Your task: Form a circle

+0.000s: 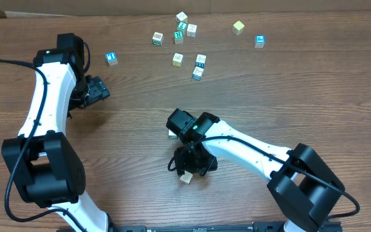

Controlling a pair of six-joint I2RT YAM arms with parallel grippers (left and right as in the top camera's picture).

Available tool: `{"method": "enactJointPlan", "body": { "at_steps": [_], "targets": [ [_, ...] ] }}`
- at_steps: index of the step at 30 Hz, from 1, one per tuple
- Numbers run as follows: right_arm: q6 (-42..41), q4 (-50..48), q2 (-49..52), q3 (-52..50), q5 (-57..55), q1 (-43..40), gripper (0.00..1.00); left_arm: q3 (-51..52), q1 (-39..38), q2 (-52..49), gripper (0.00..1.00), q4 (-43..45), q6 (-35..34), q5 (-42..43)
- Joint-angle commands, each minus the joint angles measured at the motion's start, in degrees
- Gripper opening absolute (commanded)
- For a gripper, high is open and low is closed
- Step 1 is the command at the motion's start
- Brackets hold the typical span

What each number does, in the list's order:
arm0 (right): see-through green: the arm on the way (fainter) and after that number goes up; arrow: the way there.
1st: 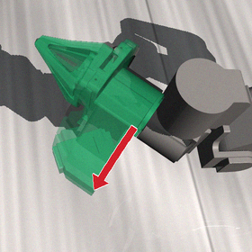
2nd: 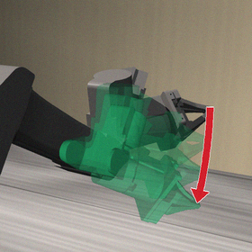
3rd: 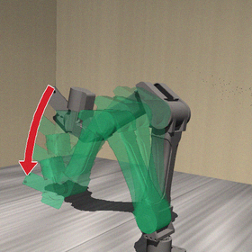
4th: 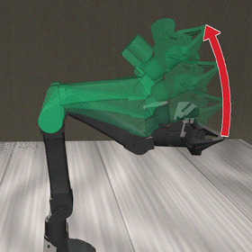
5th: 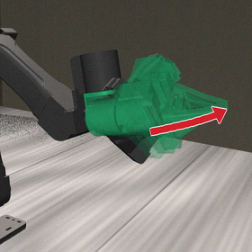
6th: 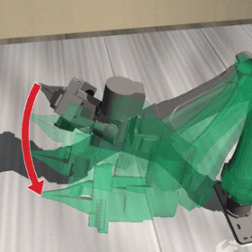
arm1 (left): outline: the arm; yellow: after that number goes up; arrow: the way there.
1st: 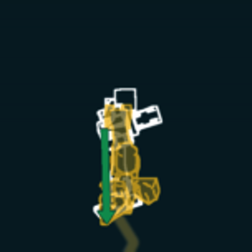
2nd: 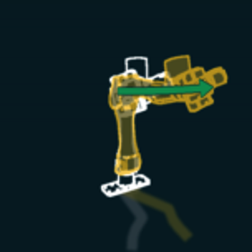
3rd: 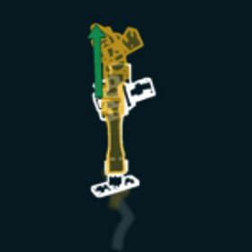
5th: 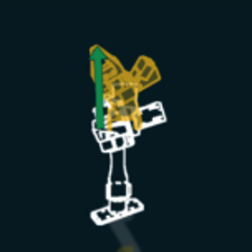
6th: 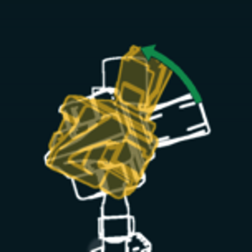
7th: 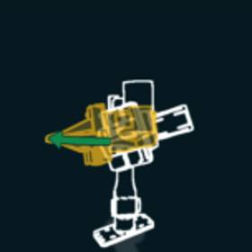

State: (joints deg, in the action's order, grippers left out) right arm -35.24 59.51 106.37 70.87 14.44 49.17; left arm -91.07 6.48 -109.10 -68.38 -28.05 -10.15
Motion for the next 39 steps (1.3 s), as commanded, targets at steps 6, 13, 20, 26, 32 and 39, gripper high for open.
{"method": "enactJointPlan", "body": {
  "at_steps": [6, 13, 20, 26, 32, 39],
  "targets": [
    [-14.6, 0.2, 0.2, -0.4, -0.5, 4.3, 0.7, -0.9, -0.1, 1.0, 1.0, -0.2, 1.0, -0.8],
    [-20.5, -0.4, 0.2, -0.4, -3.3, 4.8, 0.65, -0.9, -0.1, 1.0, 1.0, -0.1, 1.0, -0.8],
    [-25.6, -1.6, 0.2, -0.5, -3.3, 4.8, 0.62, -0.9, -0.1, 1.0, 1.0, -0.2, 1.0, -0.7],
    [-28.2, -3.6, 0.2, -3.2, -2.2, 4.3, 0.56, -0.9, -0.1, 1.0, 1.0, -0.1, 1.0, -0.8],
    [-28.3, -5.2, 0.2, -4.1, -0.2, 2.8, 0.57, -0.9, -0.1, 1.0, 1.0, -0.2, 1.0, -0.8],
    [-28.2, -6.8, 0.2, -4.1, 0.5, 2.8, 0.45, -0.9, -0.1, 1.0, 0.99, -0.2, 1.0, -0.8]
  ]
}}
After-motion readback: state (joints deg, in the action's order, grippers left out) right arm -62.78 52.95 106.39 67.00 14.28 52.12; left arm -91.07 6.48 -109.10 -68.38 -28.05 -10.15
